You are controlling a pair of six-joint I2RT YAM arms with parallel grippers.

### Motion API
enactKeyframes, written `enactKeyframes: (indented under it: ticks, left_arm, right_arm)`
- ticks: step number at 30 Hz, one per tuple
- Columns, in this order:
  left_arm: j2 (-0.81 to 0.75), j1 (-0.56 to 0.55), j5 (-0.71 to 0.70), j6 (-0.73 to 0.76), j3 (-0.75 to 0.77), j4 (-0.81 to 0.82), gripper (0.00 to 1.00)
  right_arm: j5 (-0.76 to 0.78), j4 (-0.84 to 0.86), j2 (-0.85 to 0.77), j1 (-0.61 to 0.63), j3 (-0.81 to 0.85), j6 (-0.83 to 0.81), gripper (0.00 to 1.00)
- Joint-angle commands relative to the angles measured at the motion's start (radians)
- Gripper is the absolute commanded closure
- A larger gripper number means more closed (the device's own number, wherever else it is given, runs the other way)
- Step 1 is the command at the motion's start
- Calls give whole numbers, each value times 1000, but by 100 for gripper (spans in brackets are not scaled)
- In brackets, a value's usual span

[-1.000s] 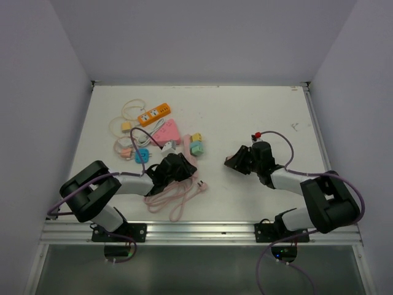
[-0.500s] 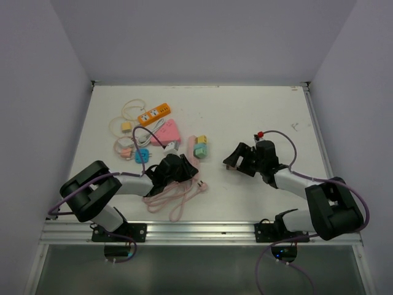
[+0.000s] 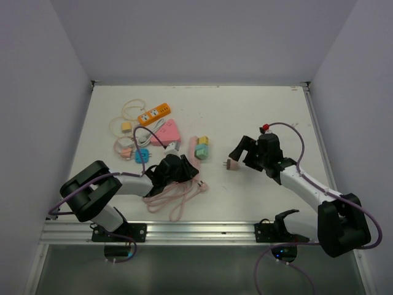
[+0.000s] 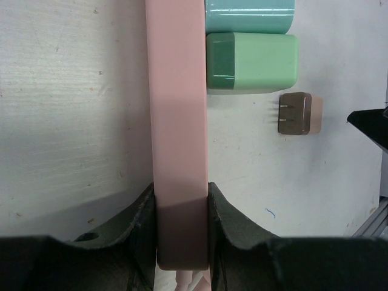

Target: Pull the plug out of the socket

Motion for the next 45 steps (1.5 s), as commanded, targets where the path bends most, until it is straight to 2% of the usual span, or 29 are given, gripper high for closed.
enactKeyframes:
  ticks: [1,5,10,18,28,33,37,40,41,43,44,45]
  left_arm:
    - [29,3,-10,71,-38,-71,100]
    - [29,3,-7,69,-41,-66,100]
    - [26,2,-5,69,-43,-65,100]
    - [23,3,-3,68,-49,-62,100]
    - [35,2,3,68,-44,-57,100]
    - [34,3,1,68,-44,-57,100]
    - [35,3,6,68,-46,-53,100]
    - [29,2,10,66,-49,-46,100]
    - [29,3,12,66,-52,-42,100]
    - [23,3,21,66,-52,-37,100]
    - [21,2,21,66,-53,-33,95]
    - [18,2,24,68,-56,-28,89]
  right_arm:
    - [-86,68,-11,29,52,13,5]
    - [-144,150,89,81,105,54,5]
    - [-140,257,204,175,171,92,5]
    - [-189,347,417,209,259,146,7]
    - [-218,394,510,230,291,152,17]
    - [-230,426,526,235,277,162,30]
    - [-236,443,537,236,267,166,46]
    - [-238,450,543,236,261,166,62]
    - [-241,452,543,236,259,168,71]
    - [-244,458,542,236,251,165,80]
    - [-244,458,542,238,248,165,87]
    - [-248,458,537,236,245,163,91]
